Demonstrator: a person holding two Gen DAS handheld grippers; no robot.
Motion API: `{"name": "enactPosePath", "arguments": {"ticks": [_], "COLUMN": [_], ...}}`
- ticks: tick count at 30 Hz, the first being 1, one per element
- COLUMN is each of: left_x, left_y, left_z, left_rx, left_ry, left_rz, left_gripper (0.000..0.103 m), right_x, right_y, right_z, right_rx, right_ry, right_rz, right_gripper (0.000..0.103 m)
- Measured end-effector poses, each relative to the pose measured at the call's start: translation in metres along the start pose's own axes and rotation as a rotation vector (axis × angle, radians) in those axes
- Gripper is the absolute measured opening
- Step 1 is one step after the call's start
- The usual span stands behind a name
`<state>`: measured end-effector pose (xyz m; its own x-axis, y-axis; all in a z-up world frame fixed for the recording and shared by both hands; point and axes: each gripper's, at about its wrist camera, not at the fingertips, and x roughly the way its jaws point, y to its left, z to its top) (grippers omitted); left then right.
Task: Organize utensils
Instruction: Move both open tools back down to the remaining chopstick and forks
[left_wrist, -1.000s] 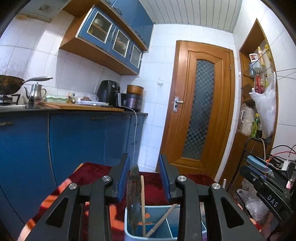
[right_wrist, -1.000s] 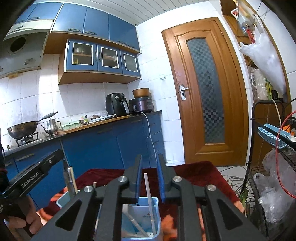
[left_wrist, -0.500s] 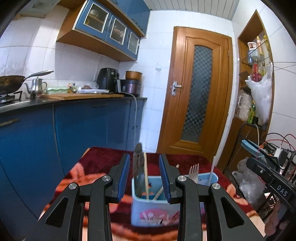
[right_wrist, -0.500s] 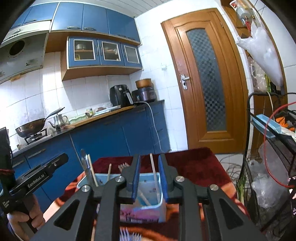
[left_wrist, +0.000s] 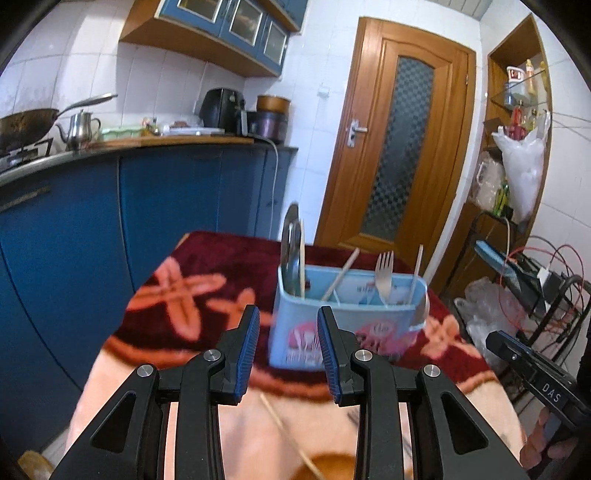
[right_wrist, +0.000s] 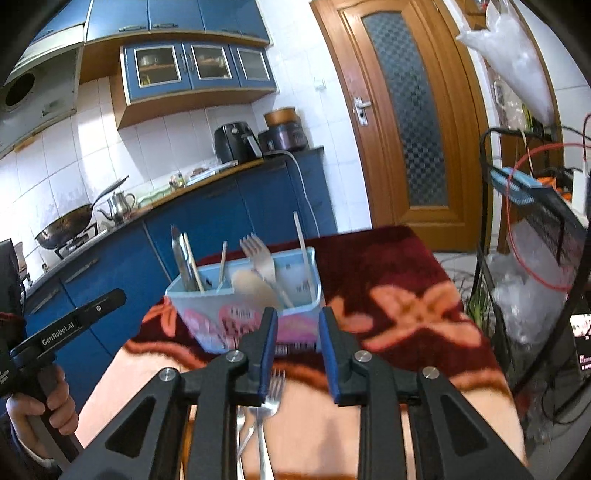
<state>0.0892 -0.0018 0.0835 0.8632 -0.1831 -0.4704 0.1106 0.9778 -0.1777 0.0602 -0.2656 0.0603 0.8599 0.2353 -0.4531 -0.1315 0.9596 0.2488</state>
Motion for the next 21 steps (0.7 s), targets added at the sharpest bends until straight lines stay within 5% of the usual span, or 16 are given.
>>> {"name": "enactPosePath", "arguments": {"ticks": [21], "left_x": [0.043], "left_y": [0.006], "left_z": [-0.063], "left_rx": [-0.03], "left_ry": [0.357], "left_rz": [0.083], "left_gripper": [0.037], "right_x": [0.004], "right_y": [-0.026], "right_z": [-0.059], "right_rx": [0.058], "right_ry": [0.175], "right_rz": [-0.01], "right_gripper": [0.043]}}
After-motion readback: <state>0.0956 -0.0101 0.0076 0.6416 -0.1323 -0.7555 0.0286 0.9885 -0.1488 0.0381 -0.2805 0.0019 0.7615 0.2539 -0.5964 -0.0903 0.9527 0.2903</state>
